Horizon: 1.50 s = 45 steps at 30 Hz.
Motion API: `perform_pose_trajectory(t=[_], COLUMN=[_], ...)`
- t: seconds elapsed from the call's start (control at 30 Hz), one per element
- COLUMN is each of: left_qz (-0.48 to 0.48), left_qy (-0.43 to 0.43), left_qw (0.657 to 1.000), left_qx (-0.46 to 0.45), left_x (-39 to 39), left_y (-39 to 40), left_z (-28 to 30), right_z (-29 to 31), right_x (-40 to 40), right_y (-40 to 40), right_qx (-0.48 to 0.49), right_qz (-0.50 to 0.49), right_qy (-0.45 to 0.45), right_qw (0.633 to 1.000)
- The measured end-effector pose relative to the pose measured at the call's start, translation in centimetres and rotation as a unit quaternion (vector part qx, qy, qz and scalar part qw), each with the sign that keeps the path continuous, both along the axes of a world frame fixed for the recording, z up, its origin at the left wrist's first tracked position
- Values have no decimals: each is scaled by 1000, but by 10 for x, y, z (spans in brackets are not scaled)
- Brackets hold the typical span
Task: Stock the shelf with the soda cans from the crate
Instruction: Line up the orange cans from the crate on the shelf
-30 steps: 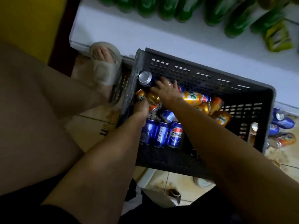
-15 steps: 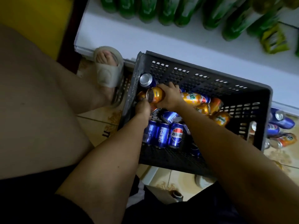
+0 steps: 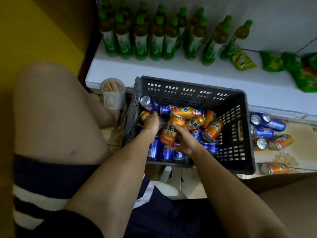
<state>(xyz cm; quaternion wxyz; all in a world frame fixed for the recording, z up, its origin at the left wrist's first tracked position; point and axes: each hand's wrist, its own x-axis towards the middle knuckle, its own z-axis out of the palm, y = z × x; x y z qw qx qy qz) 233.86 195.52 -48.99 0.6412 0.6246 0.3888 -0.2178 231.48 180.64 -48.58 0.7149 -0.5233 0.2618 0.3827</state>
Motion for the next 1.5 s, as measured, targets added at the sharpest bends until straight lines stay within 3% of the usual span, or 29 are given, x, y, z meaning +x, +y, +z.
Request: perform_pose_trajectory(t=[0.2, 0.33, 0.43, 0.63, 0.73, 1.03, 1.2, 1.37, 1.5], left_qz=[-74, -126, -180, -221, -214, -270, -284, -246, -224], left_qy=[-128, -260, -338, -428, -441, -314, -307, -330, -361], left_qw=[983, 934, 862, 670, 620, 625, 639, 585, 568], left_qx=[107, 211, 331, 564, 612, 662, 646, 699, 705], left_x=[30, 66, 88, 127, 150, 211, 228, 234, 234], left_y=[11, 33, 54, 101, 123, 168, 187, 192, 191], left_z=[60, 130, 188, 292, 323, 333, 301, 278, 273], right_z=[53, 118, 176, 288, 331, 387, 393, 390, 380], right_x=[32, 68, 95, 143, 161, 198, 225, 263, 299], right_y=[5, 17, 33, 57, 64, 81, 104, 137, 168], right_qx=[11, 47, 19, -47, -77, -168, -175, -195, -223], right_qz=[-30, -45, -40, -7, 14, 60, 54, 39, 1], right_qy=[-65, -111, -192, -325, -373, -424, -416, -417, -443], right_qw=[997, 992, 980, 944, 925, 888, 891, 887, 868])
